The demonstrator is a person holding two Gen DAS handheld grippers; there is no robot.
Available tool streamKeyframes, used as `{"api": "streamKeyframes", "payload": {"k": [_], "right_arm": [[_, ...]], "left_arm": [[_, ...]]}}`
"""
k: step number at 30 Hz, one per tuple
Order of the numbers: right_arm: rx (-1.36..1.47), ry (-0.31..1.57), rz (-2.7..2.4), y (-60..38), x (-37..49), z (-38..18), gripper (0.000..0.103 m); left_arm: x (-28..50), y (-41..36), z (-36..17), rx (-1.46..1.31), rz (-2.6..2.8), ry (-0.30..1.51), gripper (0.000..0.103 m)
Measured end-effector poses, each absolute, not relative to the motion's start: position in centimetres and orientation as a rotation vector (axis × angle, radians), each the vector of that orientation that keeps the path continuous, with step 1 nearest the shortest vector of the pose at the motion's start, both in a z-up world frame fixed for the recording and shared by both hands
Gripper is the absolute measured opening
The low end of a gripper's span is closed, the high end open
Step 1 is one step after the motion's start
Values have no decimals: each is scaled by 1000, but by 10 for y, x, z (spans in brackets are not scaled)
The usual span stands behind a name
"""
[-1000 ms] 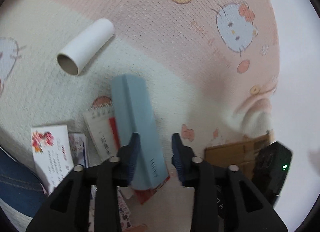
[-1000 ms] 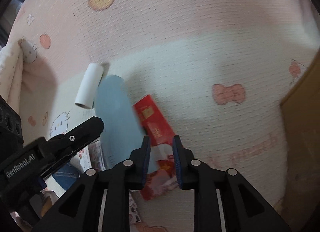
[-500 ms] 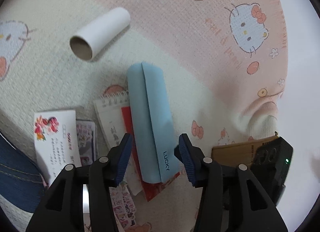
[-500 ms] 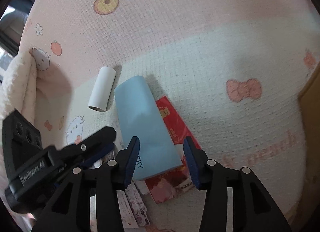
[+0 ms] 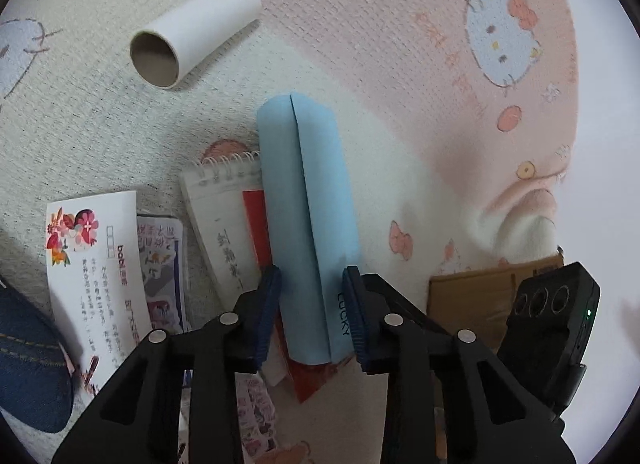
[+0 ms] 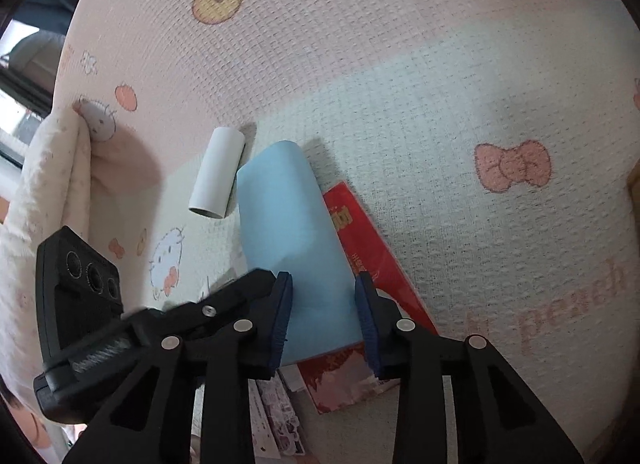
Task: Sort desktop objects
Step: 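Close the right gripper on the light-blue LUCKY case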
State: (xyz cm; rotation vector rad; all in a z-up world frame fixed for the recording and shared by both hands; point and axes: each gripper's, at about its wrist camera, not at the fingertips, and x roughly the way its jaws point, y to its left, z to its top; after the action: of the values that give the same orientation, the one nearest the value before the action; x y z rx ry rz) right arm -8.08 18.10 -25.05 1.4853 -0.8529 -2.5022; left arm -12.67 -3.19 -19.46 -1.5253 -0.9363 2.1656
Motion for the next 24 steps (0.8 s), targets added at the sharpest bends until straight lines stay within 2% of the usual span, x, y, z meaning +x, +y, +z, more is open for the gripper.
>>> {"api": "streamKeyframes", "payload": {"k": [2, 4, 5, 8, 11, 14, 16, 17, 18, 20, 21, 22, 24], "right_arm": [[1490, -825, -2517, 177, -76, -245, 20], [1456, -810, -2483, 173, -70, -238, 13], [1461, -800, -2467, 170, -68, -236, 9], [1528, -630, -2506, 156, -59, -228, 9], [1533, -619, -2536, 160, -51, -228, 9], [1520, -636, -2582, 171, -50, -227, 9], [1510, -678, -2595, 182, -52, -227, 10], [1503, -716, -2590, 187, -53, -228, 10], [1502, -754, -2578, 192, -55, -230, 14], [1506, -844, -2537, 201, -62, -237, 30], [1502, -899, -2518, 205, -65, -241, 44], [1491, -940, -2512, 208, -67, -244, 48], [1475, -995, -2503, 211, -70, -251, 48]], "left_arm": [[-122, -33, -190, -1511, 2154, -941, 29], [-115, -31, -186, -1468, 2089, -951, 14], [-112, -28, -184, -1461, 2082, -942, 10], [-104, -17, -177, -1458, 2130, -853, 10], [-100, -15, -179, -1482, 2171, -844, 10], [-102, -18, -185, -1511, 2197, -893, 16], [-104, -26, -187, -1520, 2214, -925, 28], [-106, -30, -187, -1520, 2216, -941, 39], [-108, -32, -188, -1517, 2216, -958, 44], [-114, -34, -189, -1518, 2211, -980, 48], [-117, -33, -191, -1526, 2206, -984, 49], [-122, -32, -192, -1534, 2200, -985, 50], [-130, -34, -194, -1543, 2201, -988, 50]]}}
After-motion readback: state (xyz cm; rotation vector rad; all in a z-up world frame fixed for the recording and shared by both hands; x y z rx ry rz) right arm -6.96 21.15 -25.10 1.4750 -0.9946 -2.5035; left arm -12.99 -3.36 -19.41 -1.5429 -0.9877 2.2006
